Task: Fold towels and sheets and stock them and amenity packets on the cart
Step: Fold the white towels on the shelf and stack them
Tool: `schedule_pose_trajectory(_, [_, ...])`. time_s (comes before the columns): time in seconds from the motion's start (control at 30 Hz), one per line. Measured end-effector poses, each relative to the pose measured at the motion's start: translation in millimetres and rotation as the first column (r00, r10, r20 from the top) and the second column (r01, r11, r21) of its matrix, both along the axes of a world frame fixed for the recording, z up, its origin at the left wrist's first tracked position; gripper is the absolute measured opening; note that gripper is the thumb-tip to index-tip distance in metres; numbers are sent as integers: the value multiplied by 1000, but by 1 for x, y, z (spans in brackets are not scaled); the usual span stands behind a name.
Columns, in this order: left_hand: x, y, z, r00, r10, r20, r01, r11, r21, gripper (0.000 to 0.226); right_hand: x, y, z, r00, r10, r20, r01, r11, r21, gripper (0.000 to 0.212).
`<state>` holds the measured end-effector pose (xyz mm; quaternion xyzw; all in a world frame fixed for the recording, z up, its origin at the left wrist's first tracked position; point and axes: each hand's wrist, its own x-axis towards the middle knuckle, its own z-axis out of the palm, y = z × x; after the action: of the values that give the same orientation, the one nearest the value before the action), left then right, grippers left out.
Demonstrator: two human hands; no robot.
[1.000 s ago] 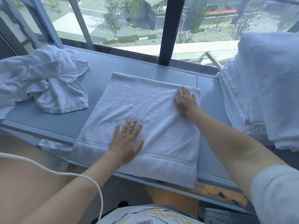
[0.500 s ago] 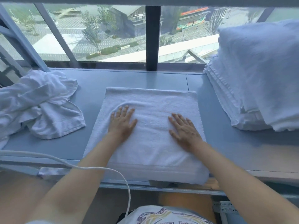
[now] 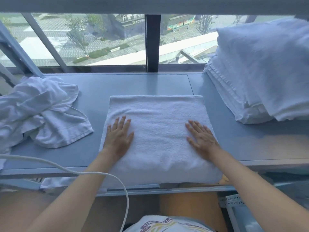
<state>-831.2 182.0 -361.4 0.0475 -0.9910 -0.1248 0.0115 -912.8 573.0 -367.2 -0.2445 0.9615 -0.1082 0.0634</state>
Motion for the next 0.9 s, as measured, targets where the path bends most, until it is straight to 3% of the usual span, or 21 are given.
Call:
schedule_pose_trajectory(0.07, [19,5,-1,987,-157,28,157,987,-9,70,16,9,-1,1000,10,2,-10,1000,0,64])
schedule_pose_trajectory(0.2, [49,9,-1,969,-223,106,230,971,-60,77,46,23,-2,1000,29,8,-30,1000,10,65])
schedule_pose_trajectory(0.53, [132,17,-8,964,-215,157,234,965,-115,75,127,34,-9,1000,24,-13,-23,999,33,65])
schedule_pose_trajectory(0.9, [65,13,-1,974,-160,162,171,984,-58,72,58,-3,8,991,-97,90,94,995,36,64])
